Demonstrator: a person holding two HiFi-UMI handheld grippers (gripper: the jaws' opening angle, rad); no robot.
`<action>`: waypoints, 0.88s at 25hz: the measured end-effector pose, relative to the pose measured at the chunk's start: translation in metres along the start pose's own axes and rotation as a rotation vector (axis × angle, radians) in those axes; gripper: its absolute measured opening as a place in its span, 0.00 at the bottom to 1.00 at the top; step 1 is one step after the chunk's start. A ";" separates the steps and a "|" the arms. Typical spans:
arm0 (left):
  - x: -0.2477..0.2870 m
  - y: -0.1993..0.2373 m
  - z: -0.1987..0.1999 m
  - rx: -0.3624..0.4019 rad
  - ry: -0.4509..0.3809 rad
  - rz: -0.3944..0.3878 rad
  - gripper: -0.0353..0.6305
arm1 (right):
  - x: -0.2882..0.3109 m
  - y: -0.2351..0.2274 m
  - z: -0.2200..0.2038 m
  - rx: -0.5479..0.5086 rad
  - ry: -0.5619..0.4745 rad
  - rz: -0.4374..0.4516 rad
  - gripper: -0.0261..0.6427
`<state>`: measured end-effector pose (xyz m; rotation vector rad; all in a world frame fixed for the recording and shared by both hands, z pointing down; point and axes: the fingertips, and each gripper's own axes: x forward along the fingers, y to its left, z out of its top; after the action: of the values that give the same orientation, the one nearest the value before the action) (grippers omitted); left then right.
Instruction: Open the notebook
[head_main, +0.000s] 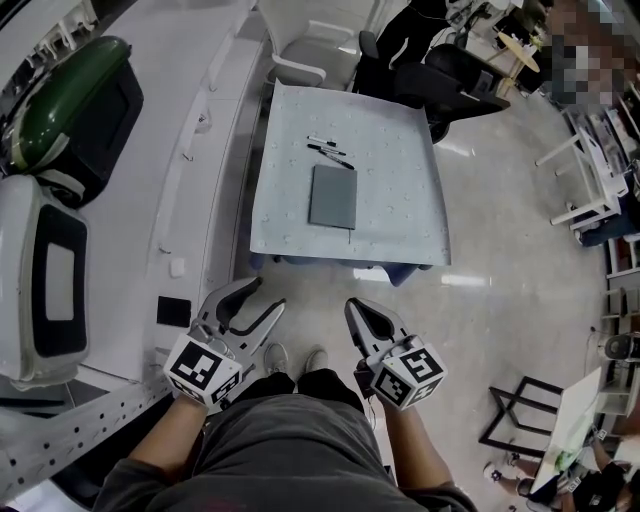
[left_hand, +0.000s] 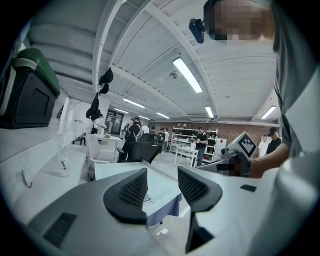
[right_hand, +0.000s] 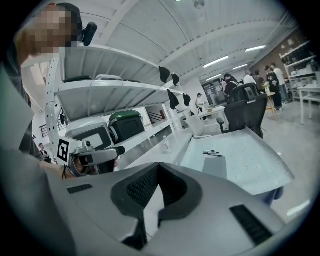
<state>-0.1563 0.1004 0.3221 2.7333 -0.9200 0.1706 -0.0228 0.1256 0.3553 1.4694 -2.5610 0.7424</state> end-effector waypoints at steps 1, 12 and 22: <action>0.002 0.001 0.000 -0.003 0.000 0.001 0.34 | 0.001 -0.002 0.001 -0.001 0.000 -0.001 0.04; 0.041 0.024 -0.002 -0.019 0.018 0.027 0.34 | 0.027 -0.043 0.016 0.017 0.000 0.006 0.04; 0.119 0.056 0.004 -0.040 0.039 0.071 0.34 | 0.072 -0.111 0.039 0.031 0.028 0.057 0.04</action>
<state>-0.0958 -0.0127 0.3518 2.6533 -0.9990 0.2150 0.0374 0.0048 0.3839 1.3901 -2.5920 0.8072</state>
